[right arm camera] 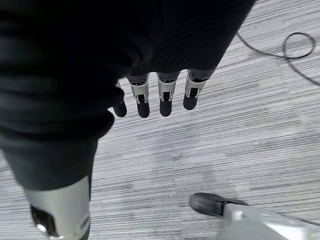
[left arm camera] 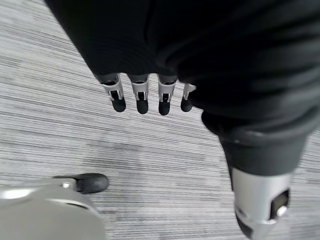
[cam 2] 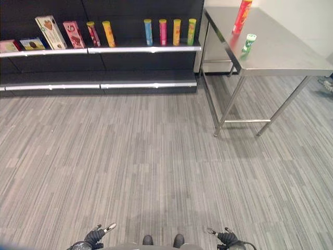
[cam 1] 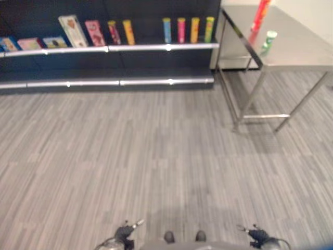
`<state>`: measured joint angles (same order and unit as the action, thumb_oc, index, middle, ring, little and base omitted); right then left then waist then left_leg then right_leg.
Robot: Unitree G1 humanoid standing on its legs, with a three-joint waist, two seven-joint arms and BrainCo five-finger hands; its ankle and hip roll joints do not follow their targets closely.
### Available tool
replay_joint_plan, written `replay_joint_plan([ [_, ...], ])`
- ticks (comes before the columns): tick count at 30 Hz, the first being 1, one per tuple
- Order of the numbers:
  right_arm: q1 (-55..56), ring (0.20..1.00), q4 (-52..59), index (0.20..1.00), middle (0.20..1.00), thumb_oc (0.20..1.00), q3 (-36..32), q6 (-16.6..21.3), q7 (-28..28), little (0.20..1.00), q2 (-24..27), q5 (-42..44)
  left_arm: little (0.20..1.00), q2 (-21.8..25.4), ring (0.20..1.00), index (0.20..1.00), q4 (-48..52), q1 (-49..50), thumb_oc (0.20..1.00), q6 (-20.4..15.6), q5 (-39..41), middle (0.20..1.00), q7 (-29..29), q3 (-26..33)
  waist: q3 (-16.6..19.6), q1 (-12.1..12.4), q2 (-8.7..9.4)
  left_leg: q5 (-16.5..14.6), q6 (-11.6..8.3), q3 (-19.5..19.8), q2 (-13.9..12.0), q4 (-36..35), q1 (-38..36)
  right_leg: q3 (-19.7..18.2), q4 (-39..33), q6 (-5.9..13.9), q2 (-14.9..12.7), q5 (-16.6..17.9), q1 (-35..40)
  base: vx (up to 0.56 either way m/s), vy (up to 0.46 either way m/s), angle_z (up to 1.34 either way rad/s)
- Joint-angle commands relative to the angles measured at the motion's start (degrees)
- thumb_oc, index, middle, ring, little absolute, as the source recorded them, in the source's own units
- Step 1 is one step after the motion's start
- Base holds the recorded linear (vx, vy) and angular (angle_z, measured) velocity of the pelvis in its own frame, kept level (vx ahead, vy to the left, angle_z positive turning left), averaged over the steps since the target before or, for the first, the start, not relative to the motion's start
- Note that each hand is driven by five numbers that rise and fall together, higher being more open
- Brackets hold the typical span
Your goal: Put the goods on the table back onto the shelves and tidy them up.
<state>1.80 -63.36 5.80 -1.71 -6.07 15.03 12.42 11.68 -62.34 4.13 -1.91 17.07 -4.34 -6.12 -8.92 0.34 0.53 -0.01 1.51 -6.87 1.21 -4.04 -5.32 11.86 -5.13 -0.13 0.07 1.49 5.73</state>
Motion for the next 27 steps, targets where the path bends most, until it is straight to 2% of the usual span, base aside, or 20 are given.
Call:
replay_joint_plan([
  [1,-2.32,1.0,0.48,1.0,1.0,1.0,-0.3,1.24,-0.81,1.0,1.05,0.86,1.0,0.33,1.0,1.0,-1.14,-2.51,1.0,-1.51,1.61,1.0,-0.45,1.2,1.52,-0.22,1.19,-1.44,-5.45,-0.05,-2.76,-0.96,-0.71,0.41,0.17,7.59,-5.09,-4.14,2.23,0.0,0.0,0.0],
  [5,-1.76,1.0,3.57,1.0,1.0,1.0,-0.11,1.71,-1.02,1.0,0.7,1.35,1.0,0.37,1.0,1.0,-0.71,-2.53,1.0,-1.74,2.91,1.0,-1.52,2.25,1.56,-0.26,1.33,-1.3,-5.47,0.14,-2.73,-0.96,-0.47,0.21,0.2,7.63,-5.09,-4.04,1.9,0.0,0.0,0.0],
  [27,-2.22,1.0,-1.75,1.0,1.0,1.0,-0.4,1.33,-0.53,1.0,1.54,0.37,1.0,0.57,1.0,1.0,-3.96,-2.36,1.0,-1.63,1.52,1.0,-0.64,2.54,1.54,-0.13,1.3,-1.36,-5.12,0.69,-2.29,-0.96,0.13,-0.21,0.13,7.8,-5.28,-3.47,1.3,0.0,0.0,0.0],
])
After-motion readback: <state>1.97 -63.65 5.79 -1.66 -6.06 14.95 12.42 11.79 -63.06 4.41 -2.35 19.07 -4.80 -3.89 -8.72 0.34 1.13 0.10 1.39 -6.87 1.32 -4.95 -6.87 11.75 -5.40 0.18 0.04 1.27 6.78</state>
